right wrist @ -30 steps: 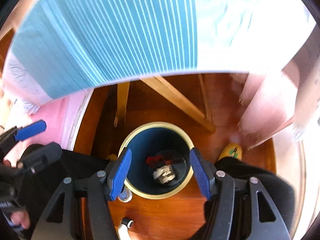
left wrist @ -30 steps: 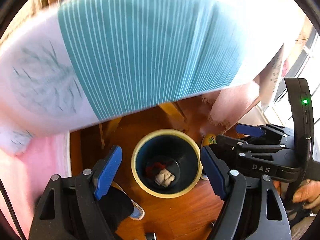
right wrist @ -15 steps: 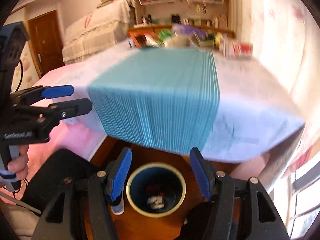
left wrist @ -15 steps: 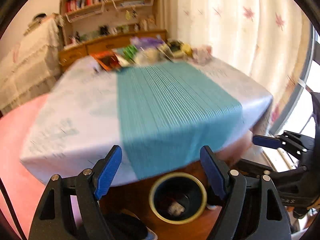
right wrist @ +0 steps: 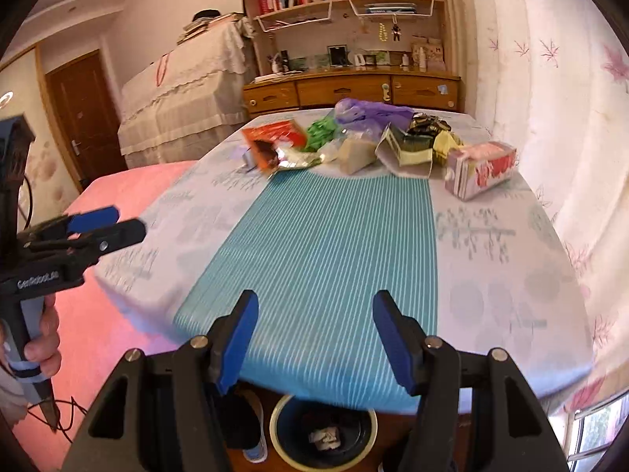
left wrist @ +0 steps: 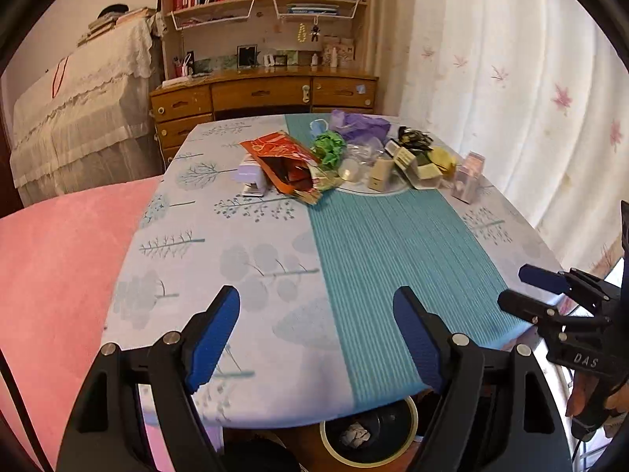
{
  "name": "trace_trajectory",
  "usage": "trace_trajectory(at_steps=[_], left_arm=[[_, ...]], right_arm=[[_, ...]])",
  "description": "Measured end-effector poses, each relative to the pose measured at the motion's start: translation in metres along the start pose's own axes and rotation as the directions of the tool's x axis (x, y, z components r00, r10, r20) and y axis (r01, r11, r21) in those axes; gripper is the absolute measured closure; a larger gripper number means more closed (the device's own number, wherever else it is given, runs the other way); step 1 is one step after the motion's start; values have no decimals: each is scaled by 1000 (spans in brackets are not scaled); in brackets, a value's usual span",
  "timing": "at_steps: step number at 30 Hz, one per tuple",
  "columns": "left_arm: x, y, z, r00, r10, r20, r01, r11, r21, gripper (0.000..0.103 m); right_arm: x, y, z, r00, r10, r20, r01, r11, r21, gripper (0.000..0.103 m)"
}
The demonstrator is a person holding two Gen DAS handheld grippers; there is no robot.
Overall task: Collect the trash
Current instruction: 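Grasp the orange snack bag with the right gripper while the left gripper grasps the lavender carton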
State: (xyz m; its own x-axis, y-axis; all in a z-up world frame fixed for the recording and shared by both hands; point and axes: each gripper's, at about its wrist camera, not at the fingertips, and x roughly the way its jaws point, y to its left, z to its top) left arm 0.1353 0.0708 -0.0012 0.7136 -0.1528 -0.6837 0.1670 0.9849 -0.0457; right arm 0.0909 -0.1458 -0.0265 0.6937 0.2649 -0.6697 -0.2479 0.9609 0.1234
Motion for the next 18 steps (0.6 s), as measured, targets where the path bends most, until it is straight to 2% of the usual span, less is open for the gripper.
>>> trace_trajectory(at_steps=[5,8,13,16,18], left_arm=[[35,30,30,999,31,-38,-31,999,-24,24],[59,51,49,996,54,-68,-57,997,-45,24],[82,80,72,995,71,-66,-75,996,-54,24],[96,98,83,995,72,-74,-77,995,-60,24],[106,107,88,994,71,-82,-76,995,-60,24]], right_arm=[[36,1,39,1000,-20,-12,19,999,-36,42],[63,14,63,1000,-16,-14,15,997,-79,42],[112,41,99,1000,-5,-16,2,990,-141,42],[147,62,119,1000,-24,-12,22,980,-199,25],[163,72,128,999,-32,-4,31,974,-223,24]])
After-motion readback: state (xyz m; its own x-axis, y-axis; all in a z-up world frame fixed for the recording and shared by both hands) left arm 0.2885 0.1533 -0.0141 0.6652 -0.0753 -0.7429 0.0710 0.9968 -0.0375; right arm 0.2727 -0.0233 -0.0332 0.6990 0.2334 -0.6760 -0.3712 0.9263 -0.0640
